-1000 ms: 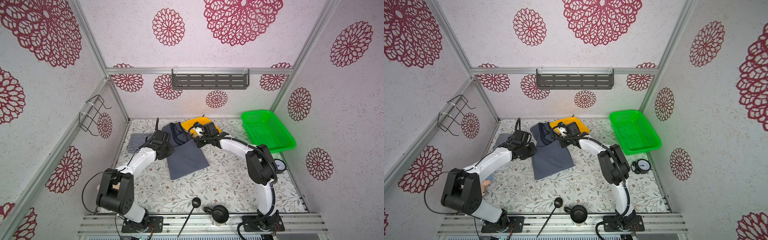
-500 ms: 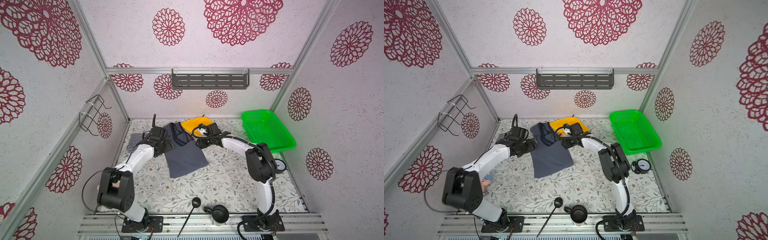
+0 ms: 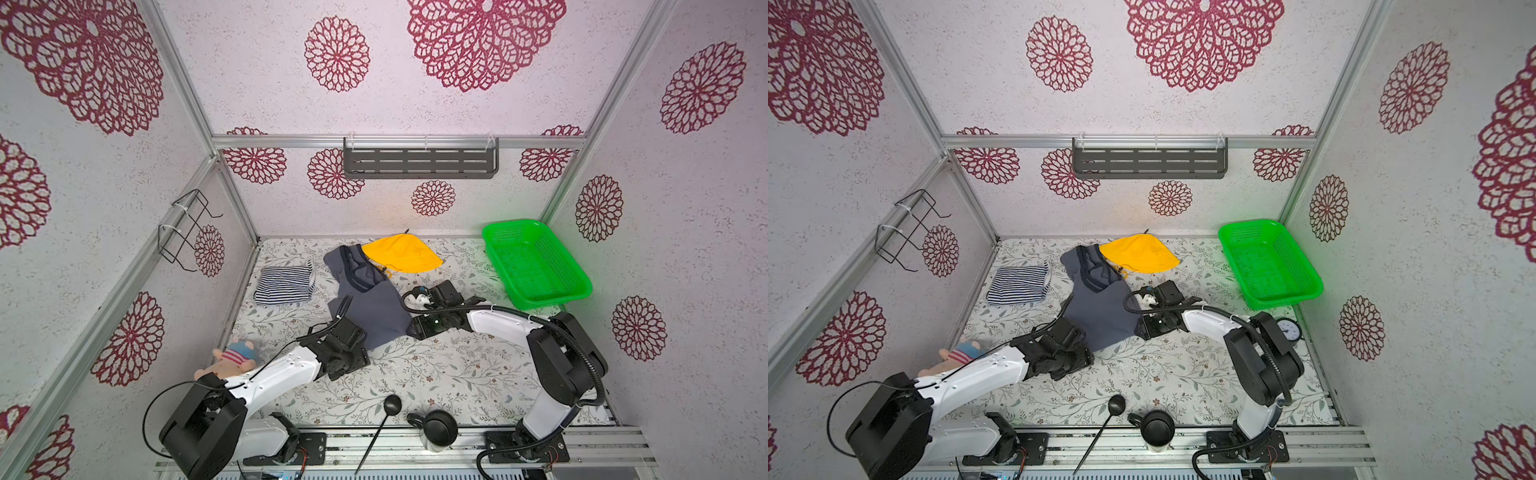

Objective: Fold and stack the tank tops

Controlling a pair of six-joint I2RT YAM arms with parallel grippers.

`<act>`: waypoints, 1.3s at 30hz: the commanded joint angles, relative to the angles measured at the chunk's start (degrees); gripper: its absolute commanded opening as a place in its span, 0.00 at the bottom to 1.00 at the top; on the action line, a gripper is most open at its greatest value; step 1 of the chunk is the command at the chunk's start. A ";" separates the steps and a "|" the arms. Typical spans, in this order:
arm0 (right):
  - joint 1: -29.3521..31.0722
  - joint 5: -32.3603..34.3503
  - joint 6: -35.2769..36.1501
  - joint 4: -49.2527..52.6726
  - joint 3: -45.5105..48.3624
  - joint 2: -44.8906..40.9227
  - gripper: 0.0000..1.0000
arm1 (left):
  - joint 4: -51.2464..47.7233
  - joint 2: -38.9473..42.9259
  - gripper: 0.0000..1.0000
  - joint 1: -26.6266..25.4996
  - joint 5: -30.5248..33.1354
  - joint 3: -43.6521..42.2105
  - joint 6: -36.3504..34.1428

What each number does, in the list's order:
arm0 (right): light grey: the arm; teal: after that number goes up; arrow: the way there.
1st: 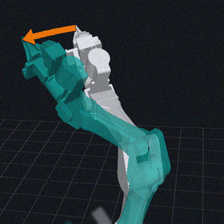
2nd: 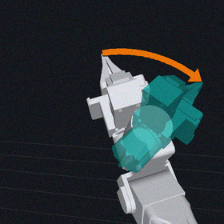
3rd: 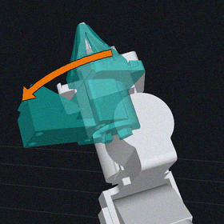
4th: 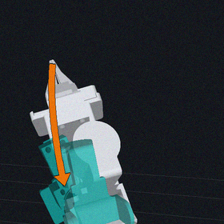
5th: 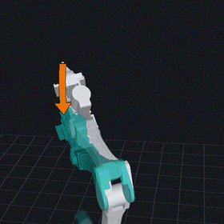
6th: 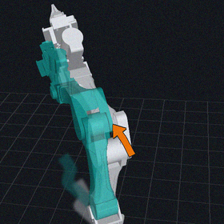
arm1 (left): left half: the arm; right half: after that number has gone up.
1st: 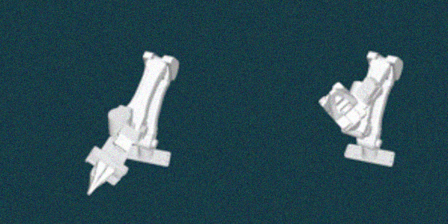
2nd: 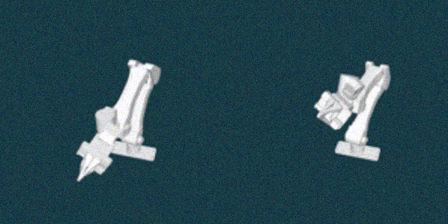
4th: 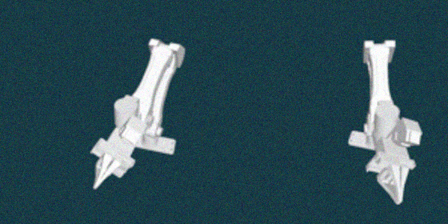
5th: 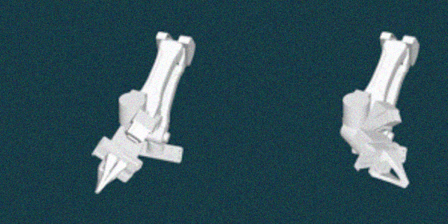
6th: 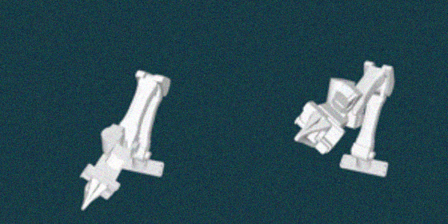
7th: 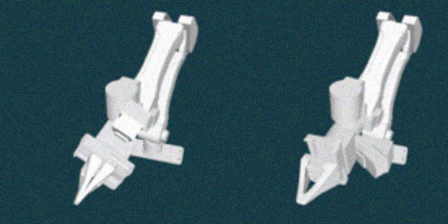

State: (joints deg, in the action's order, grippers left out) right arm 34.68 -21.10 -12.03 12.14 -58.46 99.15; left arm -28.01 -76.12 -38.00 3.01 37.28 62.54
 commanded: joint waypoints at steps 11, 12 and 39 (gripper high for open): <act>0.48 3.21 -0.62 -4.90 0.91 0.46 0.00 | 0.24 -9.66 0.00 -0.14 8.33 6.05 -2.69; 0.48 3.88 -0.18 -3.86 1.34 -0.20 0.00 | -0.25 -9.07 0.00 -0.23 8.34 5.45 -2.56; 0.39 3.88 -11.34 4.90 13.30 -19.91 0.49 | -6.16 7.80 0.62 -9.96 4.69 -3.35 12.52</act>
State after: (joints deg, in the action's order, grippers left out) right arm 35.88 -19.77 -23.03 14.55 -41.87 79.11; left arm -35.77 -66.19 -46.35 7.42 34.00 72.25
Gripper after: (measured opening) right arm 0.418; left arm 0.609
